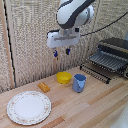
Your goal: Kindly employ your clamp to softly take hold of the bread. Delicately rest it on the oven pan, verifying that it is even on the surface. Using your clamp and attentiveness, smoothly glide the pan into the oven and along the appropriate brackets, securing it in position.
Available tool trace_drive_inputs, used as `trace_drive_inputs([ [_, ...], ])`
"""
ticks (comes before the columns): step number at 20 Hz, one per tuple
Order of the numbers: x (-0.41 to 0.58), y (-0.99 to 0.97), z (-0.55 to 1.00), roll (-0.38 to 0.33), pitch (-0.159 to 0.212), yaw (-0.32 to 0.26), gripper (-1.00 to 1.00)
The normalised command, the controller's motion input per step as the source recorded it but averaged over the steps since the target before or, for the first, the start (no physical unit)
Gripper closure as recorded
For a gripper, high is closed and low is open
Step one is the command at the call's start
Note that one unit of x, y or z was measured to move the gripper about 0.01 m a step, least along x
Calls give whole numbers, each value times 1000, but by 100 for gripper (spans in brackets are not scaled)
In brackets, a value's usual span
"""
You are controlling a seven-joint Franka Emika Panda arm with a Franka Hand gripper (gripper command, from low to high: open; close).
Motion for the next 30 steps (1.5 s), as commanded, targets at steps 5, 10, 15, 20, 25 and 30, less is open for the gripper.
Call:
trace_drive_inputs([
  [5,534,633,-196,-78,35,-28,-100],
  [10,532,630,-207,-89,58,-13,-100],
  [15,457,468,-295,-103,118,20,-100],
  [20,391,189,-374,-109,138,104,-100],
  [25,367,23,-354,-84,61,163,-100],
  [30,336,34,-273,-74,0,153,-100],
])
